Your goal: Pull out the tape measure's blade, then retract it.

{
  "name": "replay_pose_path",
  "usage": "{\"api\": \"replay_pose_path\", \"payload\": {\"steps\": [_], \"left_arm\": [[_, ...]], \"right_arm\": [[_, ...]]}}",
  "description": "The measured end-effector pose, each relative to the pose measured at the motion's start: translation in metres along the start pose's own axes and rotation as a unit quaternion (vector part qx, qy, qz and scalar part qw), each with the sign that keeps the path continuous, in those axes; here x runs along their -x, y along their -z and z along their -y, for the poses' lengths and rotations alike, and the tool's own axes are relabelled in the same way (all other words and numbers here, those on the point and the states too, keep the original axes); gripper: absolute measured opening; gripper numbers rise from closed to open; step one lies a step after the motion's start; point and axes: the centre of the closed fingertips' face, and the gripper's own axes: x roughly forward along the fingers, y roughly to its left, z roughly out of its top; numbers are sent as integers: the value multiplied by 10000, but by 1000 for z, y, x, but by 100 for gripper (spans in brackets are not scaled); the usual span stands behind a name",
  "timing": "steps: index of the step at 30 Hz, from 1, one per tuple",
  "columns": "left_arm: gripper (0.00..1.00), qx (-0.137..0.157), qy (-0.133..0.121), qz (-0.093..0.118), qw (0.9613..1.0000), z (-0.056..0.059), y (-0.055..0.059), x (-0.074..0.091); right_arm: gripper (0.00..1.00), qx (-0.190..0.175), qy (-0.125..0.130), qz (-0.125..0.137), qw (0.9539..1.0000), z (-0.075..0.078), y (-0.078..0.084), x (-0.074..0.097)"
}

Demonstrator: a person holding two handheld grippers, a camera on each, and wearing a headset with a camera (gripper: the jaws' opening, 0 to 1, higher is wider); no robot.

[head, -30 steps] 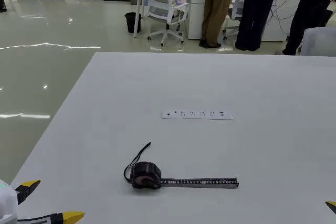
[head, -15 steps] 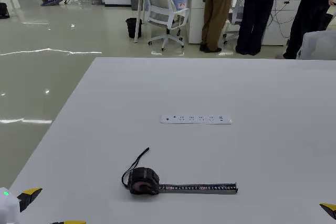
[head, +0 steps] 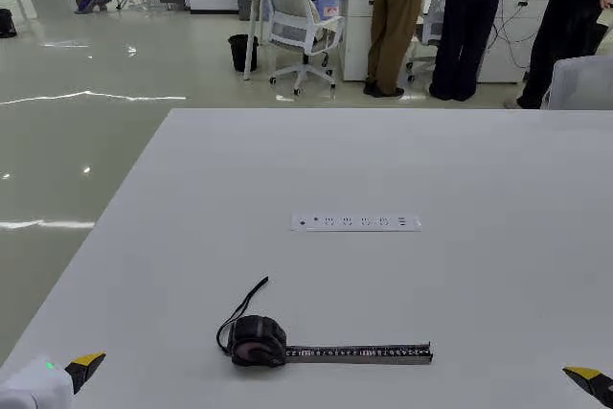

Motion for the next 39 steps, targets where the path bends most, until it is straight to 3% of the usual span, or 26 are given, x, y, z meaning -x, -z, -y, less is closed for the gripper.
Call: {"api": "replay_pose_path", "payload": {"steps": [4, 9, 13, 14, 17, 21, 23, 25, 34, 39], "left_arm": [[99, 52, -78, 69, 9999, -3, -8, -10], [99, 113, -124, 173, 9997, 7, -21, -25], [99, 155, -75, 106, 9998, 18, -21, -37], [99, 163, -50, 127, 9998, 22, -23, -41], [99, 313, -85, 132, 9994, 27, -26, -49], [99, 359, -165, 194, 9990, 30, -32, -59], [99, 320, -321, 157, 9988, 27, -32, -60], [99, 395, -286, 154, 9987, 28, -34, -63], [99, 498, -462, 226, 9974, 28, -42, -73], [99, 461, -536, 100, 9974, 31, -37, -83]], "right_arm": [[92, 84, -108, -45, 9999, -1, -2, -6], [91, 238, -231, -103, 9994, 0, -8, -17], [90, 301, -353, -143, 9988, -1, -15, -24], [88, 224, -528, -210, 9981, -5, -14, -26], [87, 419, -535, -221, 9974, -3, -19, -32], [87, 491, -599, -252, 9967, -1, -25, -40], [86, 530, -617, -258, 9964, 1, -28, -42], [85, 570, -660, -290, 9958, 2, -31, -46], [80, 1001, -1091, -627, 9870, -4, -36, -58], [75, 1344, -1265, -795, 9796, -1, -45, -69]]}}
